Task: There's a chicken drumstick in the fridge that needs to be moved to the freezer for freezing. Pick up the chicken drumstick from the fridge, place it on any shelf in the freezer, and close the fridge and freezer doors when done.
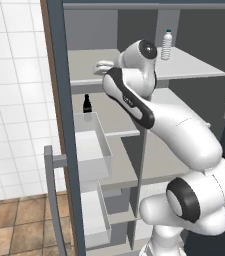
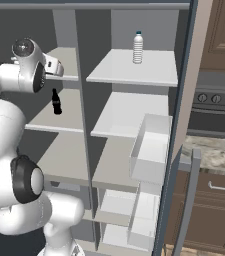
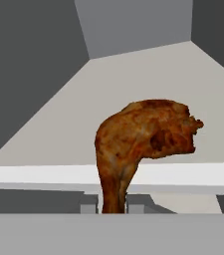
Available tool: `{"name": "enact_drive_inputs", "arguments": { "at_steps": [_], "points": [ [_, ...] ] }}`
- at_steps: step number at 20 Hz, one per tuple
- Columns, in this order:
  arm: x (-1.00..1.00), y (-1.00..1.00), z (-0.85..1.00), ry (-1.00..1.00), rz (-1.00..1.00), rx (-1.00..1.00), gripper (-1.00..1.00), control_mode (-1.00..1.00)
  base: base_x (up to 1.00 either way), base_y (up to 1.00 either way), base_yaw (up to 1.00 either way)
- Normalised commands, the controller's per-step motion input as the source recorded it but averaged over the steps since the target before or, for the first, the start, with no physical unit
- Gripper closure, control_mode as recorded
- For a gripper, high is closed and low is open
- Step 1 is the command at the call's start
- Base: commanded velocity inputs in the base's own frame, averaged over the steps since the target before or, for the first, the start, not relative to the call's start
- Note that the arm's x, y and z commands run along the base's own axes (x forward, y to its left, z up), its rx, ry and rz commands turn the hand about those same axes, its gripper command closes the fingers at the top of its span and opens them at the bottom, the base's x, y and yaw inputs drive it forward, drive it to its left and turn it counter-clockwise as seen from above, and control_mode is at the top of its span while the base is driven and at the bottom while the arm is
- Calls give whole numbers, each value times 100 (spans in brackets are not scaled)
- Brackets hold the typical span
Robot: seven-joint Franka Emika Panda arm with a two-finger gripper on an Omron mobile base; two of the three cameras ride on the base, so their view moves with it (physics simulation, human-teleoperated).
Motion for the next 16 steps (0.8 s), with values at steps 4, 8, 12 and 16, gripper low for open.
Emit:
{"name": "enact_drive_inputs", "arguments": {
  "at_steps": [4,8,12,16],
  "points": [
    [44,0,-11,0,0,-2,100,-100,0,0,0],
    [38,3,-17,0,0,-4,100,-100,0,0,0],
    [40,8,-22,0,0,-6,100,-100,0,0,0],
    [53,27,-18,0,0,-7,-100,-100,0,0,0]
  ]
}}
